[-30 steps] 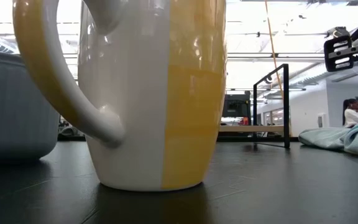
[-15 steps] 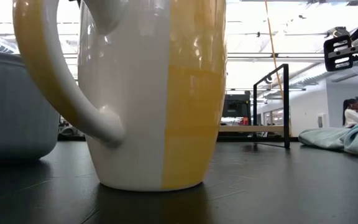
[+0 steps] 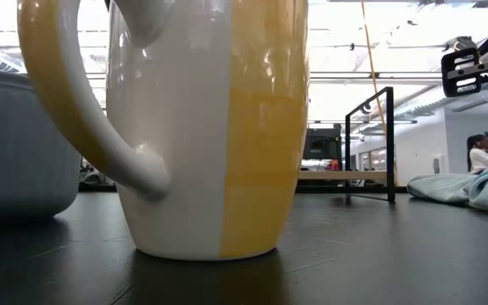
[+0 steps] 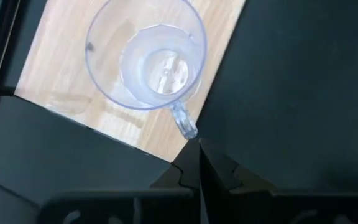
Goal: Stack small to large cups/mugs on shelf
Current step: Put the transparent mug on the shelf
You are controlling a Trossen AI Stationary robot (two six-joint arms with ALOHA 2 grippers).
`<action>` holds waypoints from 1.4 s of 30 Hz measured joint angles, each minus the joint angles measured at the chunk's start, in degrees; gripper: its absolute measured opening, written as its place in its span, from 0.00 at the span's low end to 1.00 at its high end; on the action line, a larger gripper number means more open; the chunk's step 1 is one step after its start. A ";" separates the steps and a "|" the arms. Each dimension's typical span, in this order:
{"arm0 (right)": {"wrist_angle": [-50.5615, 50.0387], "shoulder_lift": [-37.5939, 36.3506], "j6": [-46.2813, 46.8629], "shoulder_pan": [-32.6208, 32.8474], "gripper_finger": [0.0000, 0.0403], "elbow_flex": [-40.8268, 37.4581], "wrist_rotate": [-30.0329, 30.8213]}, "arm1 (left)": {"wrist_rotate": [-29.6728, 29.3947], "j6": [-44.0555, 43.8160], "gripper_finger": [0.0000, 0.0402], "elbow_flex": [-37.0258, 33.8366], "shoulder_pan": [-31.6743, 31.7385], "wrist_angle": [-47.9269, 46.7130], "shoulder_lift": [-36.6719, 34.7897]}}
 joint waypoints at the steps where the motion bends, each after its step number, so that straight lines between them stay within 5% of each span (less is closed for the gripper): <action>1: 0.02 0.00 0.00 -0.01 0.00 0.00 0.02 | -0.07 -0.17 0.00 0.00 0.00 -0.08 0.19; 22: 0.19 -0.02 0.42 0.00 0.00 0.00 0.00 | -1.28 -1.17 0.00 -4.71 1.01 3.71 0.04; 42: 0.25 -0.03 0.37 0.00 0.00 0.00 0.00 | -0.10 1.14 0.00 0.17 -0.61 3.88 0.29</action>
